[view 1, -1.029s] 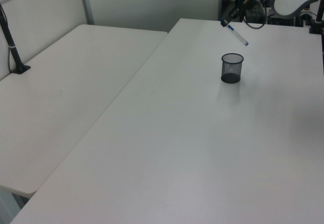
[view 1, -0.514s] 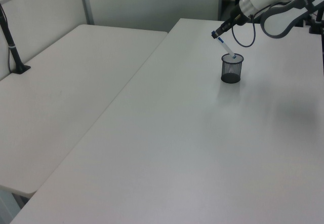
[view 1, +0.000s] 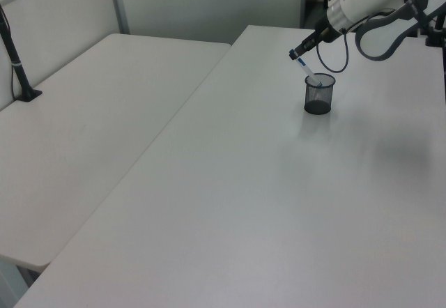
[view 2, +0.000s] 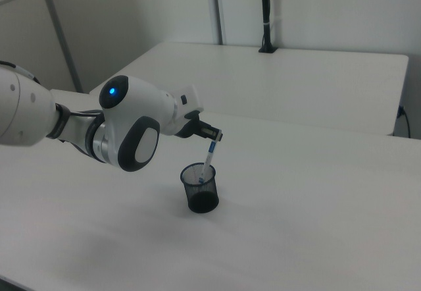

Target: Insert the marker

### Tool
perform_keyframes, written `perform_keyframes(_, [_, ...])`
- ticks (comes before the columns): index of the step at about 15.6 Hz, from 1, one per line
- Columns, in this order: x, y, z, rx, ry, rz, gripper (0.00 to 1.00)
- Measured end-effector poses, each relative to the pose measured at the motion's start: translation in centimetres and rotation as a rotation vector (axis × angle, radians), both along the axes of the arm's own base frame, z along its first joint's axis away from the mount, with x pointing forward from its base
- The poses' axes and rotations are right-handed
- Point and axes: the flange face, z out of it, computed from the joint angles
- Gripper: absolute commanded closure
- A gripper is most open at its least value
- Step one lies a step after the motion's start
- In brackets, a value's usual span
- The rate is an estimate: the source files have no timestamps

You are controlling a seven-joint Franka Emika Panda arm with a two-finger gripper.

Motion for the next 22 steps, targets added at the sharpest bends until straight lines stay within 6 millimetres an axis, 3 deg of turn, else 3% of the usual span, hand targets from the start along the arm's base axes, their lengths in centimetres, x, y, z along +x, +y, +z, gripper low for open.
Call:
perform_keyframes(6, [0.1,-0.1,0.3,0.004,-0.007,-0.007,0.32])
perform_keyframes(8, [0.2,-0.1,0.8,0.024,-0.021,-0.029,0.11])
perform_keyframes(10, [0.2,-0.1,1.8,0.038,-0.041,-0.046,0.02])
perform_keyframes(13, [0.4,-0.2,4.0,0.052,-0.001,-0.074,0.0])
perform_keyframes(17, [0.9,0.1,9.2,0.072,0.176,-0.121,0.0])
perform_keyframes(22, [-0.1,3.4,14.8,0.105,0.414,-0.168,0.0])
